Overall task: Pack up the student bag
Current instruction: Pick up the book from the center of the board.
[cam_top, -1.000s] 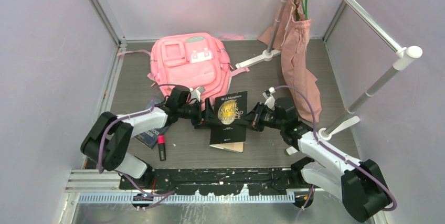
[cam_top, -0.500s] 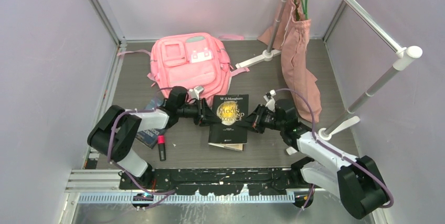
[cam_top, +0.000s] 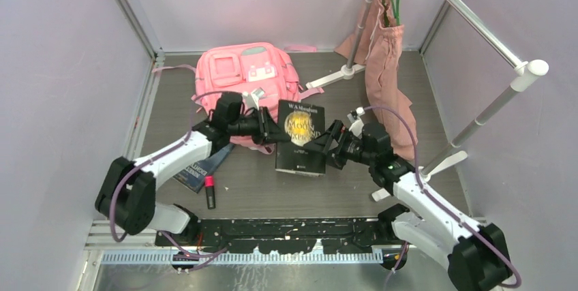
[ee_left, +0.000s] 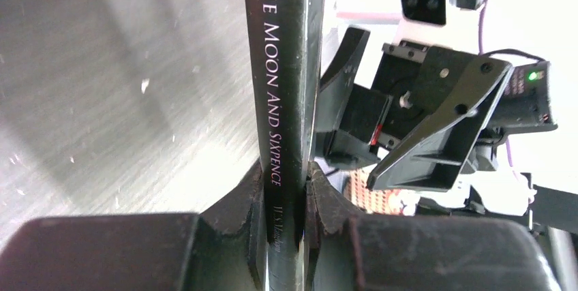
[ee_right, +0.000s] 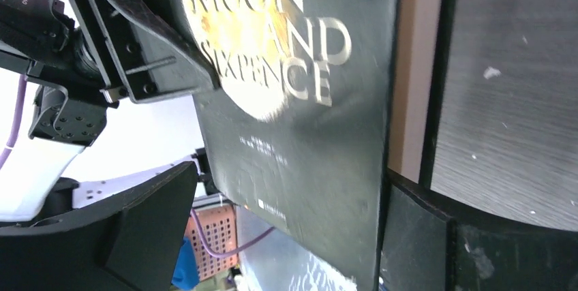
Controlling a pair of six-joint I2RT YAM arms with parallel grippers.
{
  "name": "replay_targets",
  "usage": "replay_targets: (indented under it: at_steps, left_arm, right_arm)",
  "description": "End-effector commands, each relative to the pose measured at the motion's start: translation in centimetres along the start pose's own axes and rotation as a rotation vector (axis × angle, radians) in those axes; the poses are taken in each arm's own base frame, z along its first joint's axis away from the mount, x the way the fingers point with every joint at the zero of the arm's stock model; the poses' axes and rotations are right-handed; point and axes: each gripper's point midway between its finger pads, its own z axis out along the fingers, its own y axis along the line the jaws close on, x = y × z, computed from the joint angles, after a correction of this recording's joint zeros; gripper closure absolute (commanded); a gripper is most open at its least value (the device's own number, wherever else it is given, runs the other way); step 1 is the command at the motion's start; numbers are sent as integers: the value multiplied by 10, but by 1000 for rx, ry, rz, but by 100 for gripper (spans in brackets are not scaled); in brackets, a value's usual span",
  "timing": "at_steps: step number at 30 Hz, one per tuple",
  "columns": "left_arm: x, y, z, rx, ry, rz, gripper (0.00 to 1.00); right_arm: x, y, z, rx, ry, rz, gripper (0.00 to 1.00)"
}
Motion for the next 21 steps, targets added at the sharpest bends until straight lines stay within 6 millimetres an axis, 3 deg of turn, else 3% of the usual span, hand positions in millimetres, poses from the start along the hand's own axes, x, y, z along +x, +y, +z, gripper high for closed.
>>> replay_targets:
  at_steps: [1, 7, 11, 13, 15, 21]
  left_arm:
    - [-67, -94, -43, 69, -270, 258, 100]
    - [-105, -131, -74, 96, -419, 280, 100]
    - [-117, -155, -79, 187, -479, 261, 100]
    - [-123, -161, -80, 235, -516, 231, 100]
    - [-130, -167, -81, 289, -550, 203, 100]
    - [-139, -177, -85, 368, -600, 148, 100]
  right_arm:
    - [-19, 34, -22, -11, -100, -55, 0]
    - [-46, 58, -46, -30, -270, -44, 0]
    - [-62, 90, -46, -230, -350, 29, 0]
    - [-74, 117, -50, -386, -401, 48, 0]
    - [-85, 132, -47, -435, -431, 26, 0]
    - [-102, 149, -32, -532, -500, 43, 0]
